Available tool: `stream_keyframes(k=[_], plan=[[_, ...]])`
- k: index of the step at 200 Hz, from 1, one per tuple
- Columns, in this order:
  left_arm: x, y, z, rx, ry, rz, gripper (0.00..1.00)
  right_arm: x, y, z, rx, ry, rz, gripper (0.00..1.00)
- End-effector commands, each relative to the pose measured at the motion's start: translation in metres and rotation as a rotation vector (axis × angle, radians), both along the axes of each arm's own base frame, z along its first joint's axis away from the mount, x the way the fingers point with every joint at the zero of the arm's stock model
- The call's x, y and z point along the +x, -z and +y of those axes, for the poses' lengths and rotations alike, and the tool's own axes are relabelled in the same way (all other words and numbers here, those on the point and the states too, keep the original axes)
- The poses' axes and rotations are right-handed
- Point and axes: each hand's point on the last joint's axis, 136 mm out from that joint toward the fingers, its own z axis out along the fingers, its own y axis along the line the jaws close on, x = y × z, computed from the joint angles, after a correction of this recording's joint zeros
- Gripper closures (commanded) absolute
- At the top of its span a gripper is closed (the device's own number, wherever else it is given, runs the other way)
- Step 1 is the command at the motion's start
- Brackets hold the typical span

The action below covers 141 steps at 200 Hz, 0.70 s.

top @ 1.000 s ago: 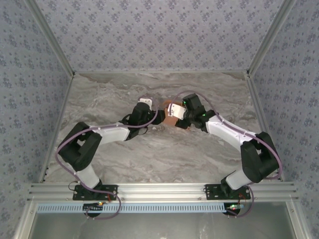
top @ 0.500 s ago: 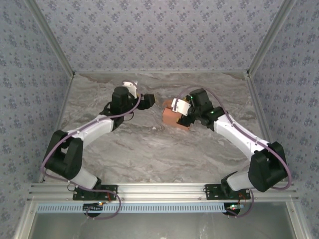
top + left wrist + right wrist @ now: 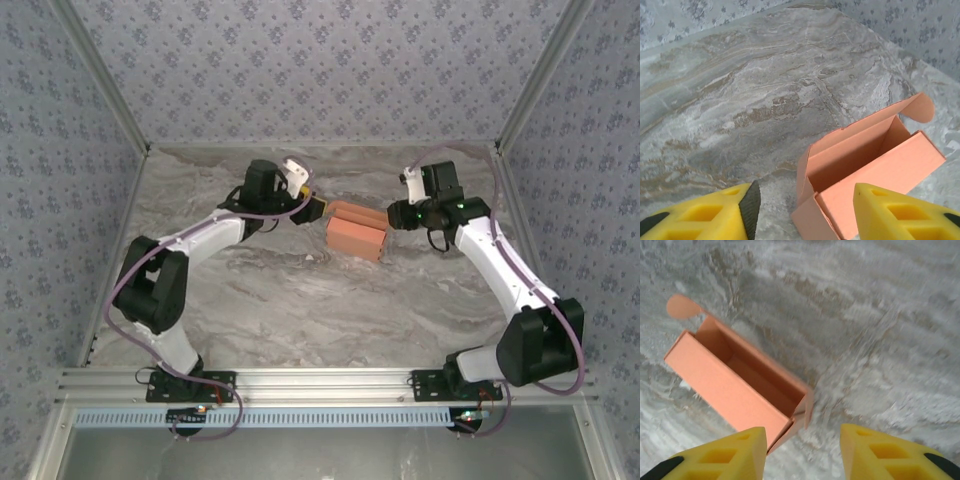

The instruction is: Fold the paper box

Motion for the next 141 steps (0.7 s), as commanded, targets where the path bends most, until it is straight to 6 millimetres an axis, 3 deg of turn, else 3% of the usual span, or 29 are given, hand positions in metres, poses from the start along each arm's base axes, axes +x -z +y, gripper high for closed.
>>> stream_keyframes(k=[1,24,56,91,115,141], plan=[[-0.004,0.008,-0.014,0.060,0.094,-0.040,0.49,-0.015,0.026,0.006,0.074,0.053,0.135,0.56],[-0.006,0.013,-0.025,0.055,0.121,-0.055,0.49,-0.004,0.035,0.005,0.082,0.097,0.134,0.58],[0.007,0.020,-0.027,0.067,0.067,-0.041,0.50,0.009,0.043,0.004,0.058,0.140,0.130,0.57],[0.007,0.026,-0.036,0.093,0.053,-0.036,0.57,0.013,0.049,0.012,0.037,0.128,0.136,0.68],[0.002,0.031,-0.041,0.101,0.045,-0.027,0.68,0.013,0.049,0.021,0.036,0.117,0.130,0.74],[0.004,0.035,-0.038,0.106,0.003,0.001,0.86,0.014,0.051,0.026,0.037,0.142,0.123,0.84]])
